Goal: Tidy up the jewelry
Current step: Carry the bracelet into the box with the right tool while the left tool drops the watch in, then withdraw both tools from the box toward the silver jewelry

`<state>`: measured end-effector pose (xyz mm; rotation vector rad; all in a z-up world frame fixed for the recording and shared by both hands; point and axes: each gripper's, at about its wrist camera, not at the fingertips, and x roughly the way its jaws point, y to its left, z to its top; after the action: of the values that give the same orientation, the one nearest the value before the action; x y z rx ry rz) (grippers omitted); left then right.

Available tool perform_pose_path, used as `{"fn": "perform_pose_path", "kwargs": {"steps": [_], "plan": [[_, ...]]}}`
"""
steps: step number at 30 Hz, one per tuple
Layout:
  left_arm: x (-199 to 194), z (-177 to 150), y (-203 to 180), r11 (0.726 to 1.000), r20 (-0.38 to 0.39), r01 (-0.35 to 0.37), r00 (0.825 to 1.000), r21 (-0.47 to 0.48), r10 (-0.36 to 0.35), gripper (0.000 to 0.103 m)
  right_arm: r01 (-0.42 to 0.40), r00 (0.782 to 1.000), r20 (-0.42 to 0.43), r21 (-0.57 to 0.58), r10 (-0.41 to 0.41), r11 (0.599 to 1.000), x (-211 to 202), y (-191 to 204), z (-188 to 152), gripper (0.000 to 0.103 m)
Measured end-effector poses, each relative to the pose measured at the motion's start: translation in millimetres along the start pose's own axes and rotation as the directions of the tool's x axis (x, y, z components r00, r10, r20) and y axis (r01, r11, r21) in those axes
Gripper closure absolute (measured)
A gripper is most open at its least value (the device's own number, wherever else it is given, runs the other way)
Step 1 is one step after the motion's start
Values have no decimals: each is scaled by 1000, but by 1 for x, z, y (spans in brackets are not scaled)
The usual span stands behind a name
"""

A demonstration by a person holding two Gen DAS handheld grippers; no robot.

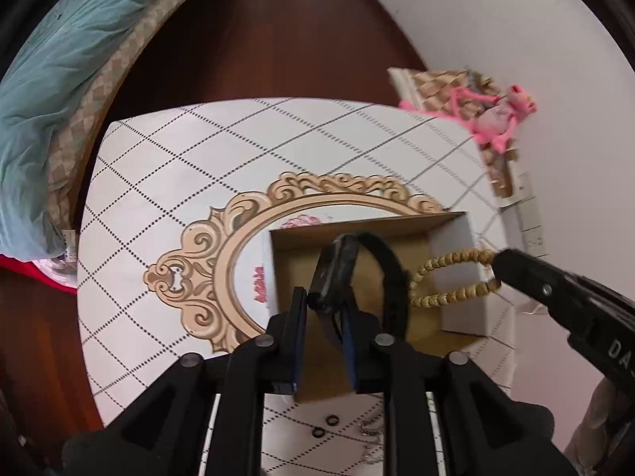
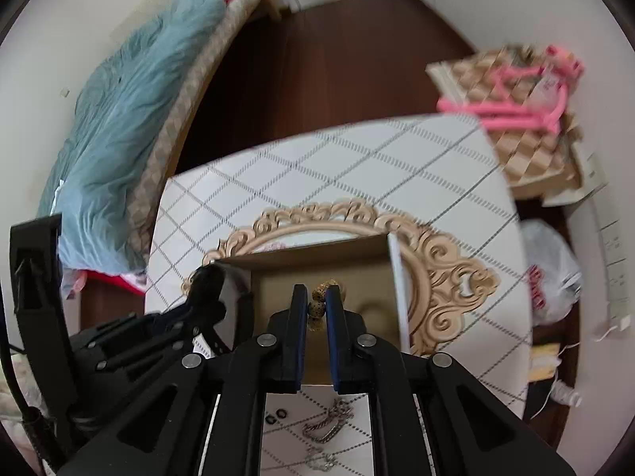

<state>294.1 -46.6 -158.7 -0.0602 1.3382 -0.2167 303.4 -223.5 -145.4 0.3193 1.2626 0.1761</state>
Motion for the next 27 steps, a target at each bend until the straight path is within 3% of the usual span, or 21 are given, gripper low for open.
{"fn": "perform_pose_path", "kwargs": {"steps": [1, 2, 3, 5, 7, 12, 20, 27], "plan": [[2, 2, 1, 1000, -5, -16, 1000, 1, 16, 76, -7, 1000, -20, 14, 7, 1000, 6, -4, 2, 93], [2, 3, 2, 1000, 4, -18, 1000, 3, 18, 61, -14, 999, -37, 14, 15, 1000, 10, -6, 2, 93], [1, 3, 4, 1000, 11, -16, 1000, 0, 16, 39, -16, 998, -54, 15, 17, 1000, 14, -8, 2, 89], [0, 3, 7, 1000, 21, -25, 999, -12, 25, 17, -9, 998, -65, 13, 10, 1000, 17, -12, -1, 69], [-4, 1, 11, 999, 33, -36, 999, -25, 36, 17, 8, 998, -57, -1, -8, 1000, 15, -14, -5, 39], [-12, -8, 19, 993, 96, -111, 989, -34, 114, 4, 170, 985, -8, -99, -172, 980, 11, -5, -20, 9], [-20, -37, 23, 977, 159, -209, 964, -46, 214, 3, 297, 955, 35, -136, -295, 945, 22, -4, -49, 7], [-36, -53, 18, 968, 181, -249, 951, -35, 251, 3, 317, 948, 53, -135, -313, 939, 17, 2, -65, 7]]}}
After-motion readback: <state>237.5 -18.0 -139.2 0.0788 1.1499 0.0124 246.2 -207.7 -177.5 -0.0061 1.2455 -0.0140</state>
